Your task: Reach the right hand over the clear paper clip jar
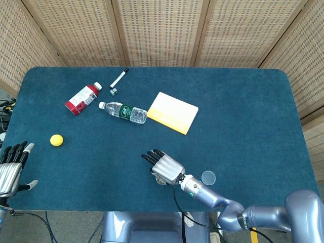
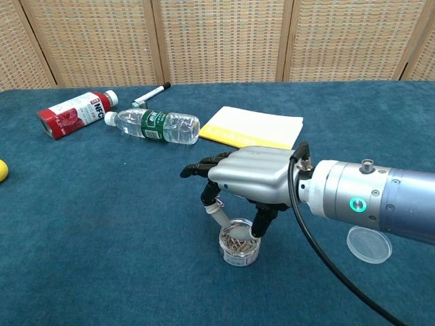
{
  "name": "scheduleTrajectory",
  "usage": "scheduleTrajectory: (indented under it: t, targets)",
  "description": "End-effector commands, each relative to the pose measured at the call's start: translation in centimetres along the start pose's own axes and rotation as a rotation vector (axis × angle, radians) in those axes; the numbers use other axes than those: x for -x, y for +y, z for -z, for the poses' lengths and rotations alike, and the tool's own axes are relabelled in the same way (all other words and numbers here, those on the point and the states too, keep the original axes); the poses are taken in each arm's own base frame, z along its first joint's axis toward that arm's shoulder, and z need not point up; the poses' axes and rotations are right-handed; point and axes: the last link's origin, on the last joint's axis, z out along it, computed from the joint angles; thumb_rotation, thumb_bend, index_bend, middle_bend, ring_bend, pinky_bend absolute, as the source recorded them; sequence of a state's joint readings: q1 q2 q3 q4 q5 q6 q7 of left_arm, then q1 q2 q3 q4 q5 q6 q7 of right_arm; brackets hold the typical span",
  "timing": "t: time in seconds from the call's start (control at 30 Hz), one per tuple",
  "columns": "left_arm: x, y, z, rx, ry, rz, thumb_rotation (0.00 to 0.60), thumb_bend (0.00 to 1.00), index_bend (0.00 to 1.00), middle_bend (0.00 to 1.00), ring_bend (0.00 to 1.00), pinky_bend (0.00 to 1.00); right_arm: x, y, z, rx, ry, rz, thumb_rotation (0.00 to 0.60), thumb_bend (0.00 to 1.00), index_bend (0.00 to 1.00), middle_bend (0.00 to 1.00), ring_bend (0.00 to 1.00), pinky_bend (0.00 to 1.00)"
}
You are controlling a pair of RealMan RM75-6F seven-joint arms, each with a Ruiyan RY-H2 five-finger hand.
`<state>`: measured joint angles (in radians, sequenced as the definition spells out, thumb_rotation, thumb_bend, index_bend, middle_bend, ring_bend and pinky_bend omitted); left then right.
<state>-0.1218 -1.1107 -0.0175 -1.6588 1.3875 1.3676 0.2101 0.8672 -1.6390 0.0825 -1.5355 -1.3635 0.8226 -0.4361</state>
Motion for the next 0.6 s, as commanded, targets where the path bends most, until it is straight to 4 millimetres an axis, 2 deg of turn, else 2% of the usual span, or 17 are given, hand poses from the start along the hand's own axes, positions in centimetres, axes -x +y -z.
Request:
scheduleTrajectory:
  t: [0.03, 0.27, 0.4, 0.53, 0.6]
  targets:
    - [0.0, 0.0, 0.0, 0.0, 0.0, 0.0, 0.6, 0.0, 0.0, 0.0, 0.0, 0.0, -0.1, 0.0, 0.0, -0.001, 0.001, -0.003, 0.6, 0.29, 0.54, 0.03, 0.0, 0.09]
    - [0.0, 0.0, 0.1, 0.001, 0.001, 0.001, 0.6, 0.0, 0.0, 0.0, 0.0, 0.0, -0.4, 0.0, 0.2, 0.001, 0.01, -0.003, 0.6, 0.29, 0.54, 0.03, 0.0, 0.09]
    - [0.0, 0.0, 0.0, 0.0, 0.001, 0.003, 0.6, 0.0, 0.0, 0.0, 0.0, 0.0, -1.5, 0.6, 0.8, 0.017, 0.043, -0.004, 0.6, 0.29, 0.54, 0.03, 0.0, 0.09]
    - [-0.1, -0.1, 0.0, 0.0, 0.002, 0.006, 0.6, 0.0, 0.0, 0.0, 0.0, 0.0, -3.1, 2.7, 2.4, 0.07, 0.09, 0.006, 0.6, 0.29, 0.53, 0.03, 0.0, 0.09]
    - [-0.2, -0.1, 0.0, 0.0, 0.009, 0.01, 0.6, 0.0, 0.0, 0.0, 0.0, 0.0, -3.7, 4.6, 3.8, 0.119, 0.112, 0.033, 0.6, 0.28, 0.48, 0.03, 0.0, 0.09]
